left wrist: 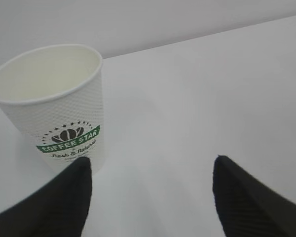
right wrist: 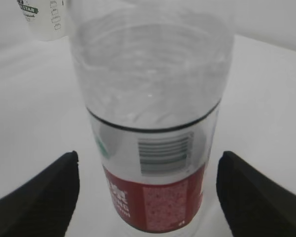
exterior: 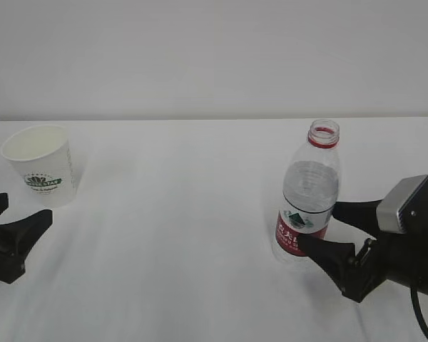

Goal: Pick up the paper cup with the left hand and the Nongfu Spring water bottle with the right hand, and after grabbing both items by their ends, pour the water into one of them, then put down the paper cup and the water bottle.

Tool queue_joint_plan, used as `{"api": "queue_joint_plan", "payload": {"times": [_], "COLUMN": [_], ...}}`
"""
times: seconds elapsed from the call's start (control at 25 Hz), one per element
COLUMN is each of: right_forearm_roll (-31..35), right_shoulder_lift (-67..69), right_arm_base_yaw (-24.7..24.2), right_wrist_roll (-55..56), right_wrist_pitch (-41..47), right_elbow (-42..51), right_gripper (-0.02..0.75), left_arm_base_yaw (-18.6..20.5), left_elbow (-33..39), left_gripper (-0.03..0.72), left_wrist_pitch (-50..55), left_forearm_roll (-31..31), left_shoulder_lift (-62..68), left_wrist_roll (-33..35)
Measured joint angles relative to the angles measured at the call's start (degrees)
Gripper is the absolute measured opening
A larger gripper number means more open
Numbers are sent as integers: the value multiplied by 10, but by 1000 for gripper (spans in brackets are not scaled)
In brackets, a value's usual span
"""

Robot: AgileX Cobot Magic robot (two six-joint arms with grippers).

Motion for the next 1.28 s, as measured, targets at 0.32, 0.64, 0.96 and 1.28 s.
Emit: {"api": "queue_joint_plan", "payload": {"times": [0.32, 0.64, 0.96, 1.28], "right_forearm_roll": [-4, -34, -60, -67], "right_shoulder_lift": [39, 64, 88, 89], "right_arm_base_yaw": [0, 0, 0, 0], "right_wrist_roll": [6, 15, 34, 40], "right_wrist_pitch": [-1, -1, -1, -1], "right_elbow": [-21, -58, -99, -119], "right_gripper": [662, 663, 662, 662], "left_arm_base_yaw": [0, 0, 0, 0], "left_elbow": [0, 0, 0, 0], "left_gripper": [566, 566, 566, 566], "left_wrist_pitch": [0, 0, 0, 0], "left_forearm_roll": [0, 0, 0, 0], "left_shoulder_lift": [0, 0, 0, 0], "left_wrist_roll": [0, 0, 0, 0]}}
